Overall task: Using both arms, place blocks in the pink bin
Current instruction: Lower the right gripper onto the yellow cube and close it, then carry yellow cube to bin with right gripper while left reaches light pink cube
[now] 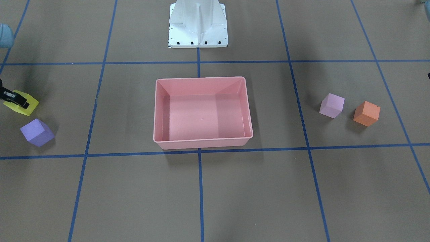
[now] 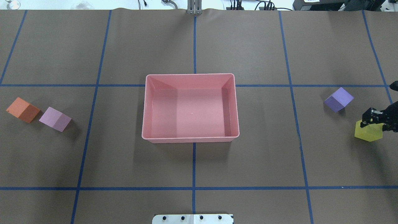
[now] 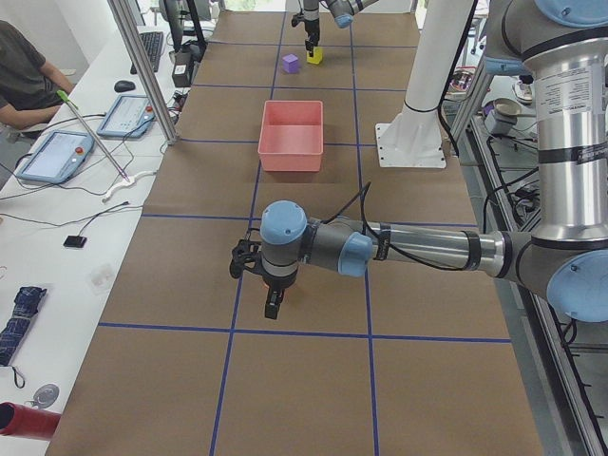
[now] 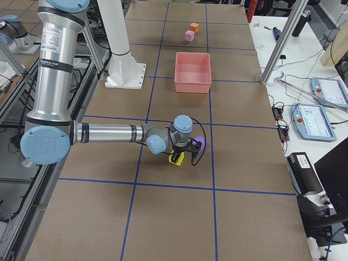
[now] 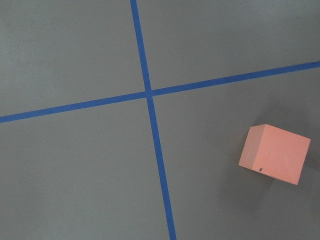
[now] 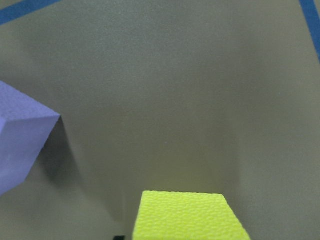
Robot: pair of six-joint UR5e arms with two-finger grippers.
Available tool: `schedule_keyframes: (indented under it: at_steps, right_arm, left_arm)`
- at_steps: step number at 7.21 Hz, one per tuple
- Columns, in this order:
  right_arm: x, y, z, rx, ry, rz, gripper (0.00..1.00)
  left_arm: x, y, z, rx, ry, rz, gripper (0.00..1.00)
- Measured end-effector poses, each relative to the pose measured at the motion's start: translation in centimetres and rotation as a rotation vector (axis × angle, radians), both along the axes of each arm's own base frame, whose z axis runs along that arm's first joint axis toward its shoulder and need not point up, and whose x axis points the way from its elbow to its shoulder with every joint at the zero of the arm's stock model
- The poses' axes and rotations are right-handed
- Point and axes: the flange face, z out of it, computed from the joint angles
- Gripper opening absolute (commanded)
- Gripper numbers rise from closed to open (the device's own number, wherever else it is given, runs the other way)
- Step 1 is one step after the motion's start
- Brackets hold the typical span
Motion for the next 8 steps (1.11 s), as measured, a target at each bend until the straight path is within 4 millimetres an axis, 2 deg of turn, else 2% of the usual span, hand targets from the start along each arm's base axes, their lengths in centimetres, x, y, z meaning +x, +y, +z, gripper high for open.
schedule_keyframes:
  at_steps: [1, 2, 3, 4, 5, 6, 7, 8]
  right_arm:
    - [0.4, -0.3, -2.4, 0.017, -0.039, 0.006, 0.00]
    - [1.6, -1.0, -5.2, 0.021, -0.105, 0.022, 0.00]
    - [2.6, -2.3, -7.9, 0.034, -0.162, 0.037, 0.00]
    - [2.4, -4.0, -10.8, 0.075, -0.197, 0.041, 0.00]
    - [1.2, -6.0, -14.0, 0.135, -0.212, 0.039, 0.00]
    - [-0.9, -7.7, -17.2, 0.186, -0.214, 0.042, 0.00]
    - [-4.5, -9.0, -21.1, 0.202, -0.222, 0.053, 0.00]
    - [-9.0, -9.7, -25.7, 0.195, -0.229, 0.062, 0.00]
  left_arm:
    - [1.6, -0.6, -1.2, -0.013, 0.039, -0.029, 1.00]
    - [4.2, -0.9, -2.5, -0.026, 0.083, -0.055, 1.00]
    - [7.1, -1.0, -3.5, -0.032, 0.118, -0.062, 1.00]
    - [10.1, -1.1, -4.6, -0.018, 0.143, -0.036, 1.00]
    - [13.3, -1.5, -5.8, 0.005, 0.155, 0.009, 0.99]
    - [16.5, -1.6, -6.8, 0.031, 0.146, 0.057, 0.99]
    - [20.2, -1.4, -7.4, 0.064, 0.118, 0.103, 0.99]
    - [23.6, -1.0, -7.9, 0.095, 0.087, 0.141, 0.99]
